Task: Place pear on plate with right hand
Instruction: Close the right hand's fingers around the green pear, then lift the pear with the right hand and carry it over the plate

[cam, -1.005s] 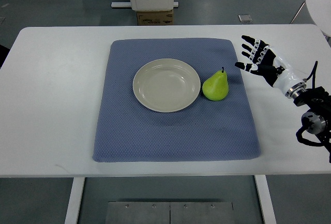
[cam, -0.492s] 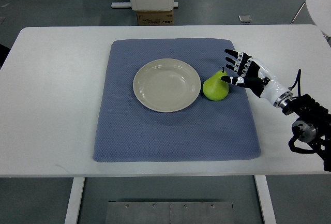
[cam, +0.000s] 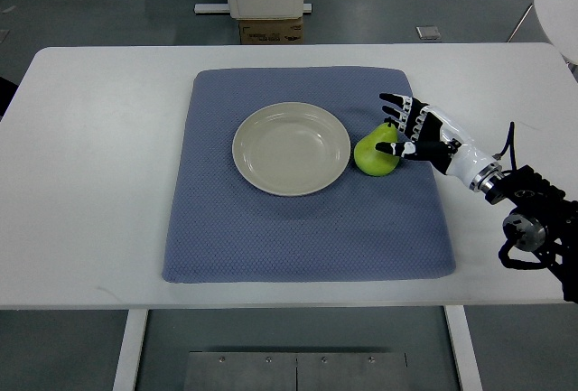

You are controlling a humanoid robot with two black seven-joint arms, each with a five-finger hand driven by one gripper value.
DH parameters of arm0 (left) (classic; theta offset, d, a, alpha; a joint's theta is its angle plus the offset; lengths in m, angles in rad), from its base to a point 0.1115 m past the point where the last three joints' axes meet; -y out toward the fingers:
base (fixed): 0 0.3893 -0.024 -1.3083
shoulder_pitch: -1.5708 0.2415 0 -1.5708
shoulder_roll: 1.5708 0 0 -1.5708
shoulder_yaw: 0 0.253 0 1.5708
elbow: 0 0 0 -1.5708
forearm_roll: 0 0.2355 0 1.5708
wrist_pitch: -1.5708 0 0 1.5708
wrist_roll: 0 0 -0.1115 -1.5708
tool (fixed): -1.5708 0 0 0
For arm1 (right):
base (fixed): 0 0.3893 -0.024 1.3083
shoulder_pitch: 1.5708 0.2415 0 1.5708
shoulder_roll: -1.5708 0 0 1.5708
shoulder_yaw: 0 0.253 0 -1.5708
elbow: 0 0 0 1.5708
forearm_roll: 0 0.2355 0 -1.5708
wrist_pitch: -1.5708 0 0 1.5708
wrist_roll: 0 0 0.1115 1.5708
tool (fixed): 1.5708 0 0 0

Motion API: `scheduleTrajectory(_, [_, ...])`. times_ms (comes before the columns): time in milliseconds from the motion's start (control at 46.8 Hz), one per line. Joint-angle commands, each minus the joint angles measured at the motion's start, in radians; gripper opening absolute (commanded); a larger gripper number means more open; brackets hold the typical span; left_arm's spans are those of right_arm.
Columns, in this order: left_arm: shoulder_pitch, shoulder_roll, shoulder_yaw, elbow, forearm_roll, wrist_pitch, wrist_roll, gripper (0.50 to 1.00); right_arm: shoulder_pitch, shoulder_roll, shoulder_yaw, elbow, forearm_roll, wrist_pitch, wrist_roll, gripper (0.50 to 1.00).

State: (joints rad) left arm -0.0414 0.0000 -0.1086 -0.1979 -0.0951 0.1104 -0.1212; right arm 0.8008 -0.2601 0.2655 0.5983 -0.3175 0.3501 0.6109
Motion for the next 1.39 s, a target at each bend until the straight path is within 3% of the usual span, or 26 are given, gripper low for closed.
scheduleTrajectory(0, [0.000, 0.000, 0.000, 0.000, 0.000, 0.000, 0.000, 1.000, 0.000, 0.007, -0.002, -0.002, -0.002, -0.003, 0.000, 1.000])
scheduleTrajectory(257, [0.000, 0.000, 0.000, 0.000, 0.000, 0.000, 0.000, 1.000, -0.002, 0.021, -0.002, -0.002, -0.077, -0.008, 0.000, 1.000])
scheduleTrajectory(963, [0.000, 0.000, 0.000, 0.000, 0.000, 0.000, 0.000, 1.000, -0.011, 0.062, -0.045, -0.014, -0.126, -0.148, 0.000, 1.000])
scheduleTrajectory(1091, [0.000, 0.000, 0.000, 0.000, 0.000, 0.000, 0.000, 1.000, -0.011, 0.067, -0.043, -0.015, -0.126, -0.171, 0.000, 0.981])
scheduleTrajectory(1134, [0.000, 0.000, 0.000, 0.000, 0.000, 0.000, 0.000, 1.000, -0.011, 0.073, -0.043, -0.018, -0.126, -0.187, 0.000, 0.943])
scheduleTrajectory(1219, [0.000, 0.000, 0.000, 0.000, 0.000, 0.000, 0.000, 1.000, -0.009, 0.081, -0.043, -0.040, -0.126, -0.195, 0.000, 0.812])
scheduleTrajectory(1283, [0.000, 0.000, 0.000, 0.000, 0.000, 0.000, 0.000, 1.000, -0.009, 0.082, -0.045, -0.044, -0.126, -0.195, 0.000, 0.609])
scheduleTrajectory(1326, [0.000, 0.000, 0.000, 0.000, 0.000, 0.000, 0.000, 1.000, -0.009, 0.084, -0.045, -0.048, -0.126, -0.198, 0.000, 0.508])
scheduleTrajectory(1369, [0.000, 0.000, 0.000, 0.000, 0.000, 0.000, 0.000, 1.000, -0.009, 0.084, -0.045, -0.049, -0.126, -0.198, 0.000, 0.500])
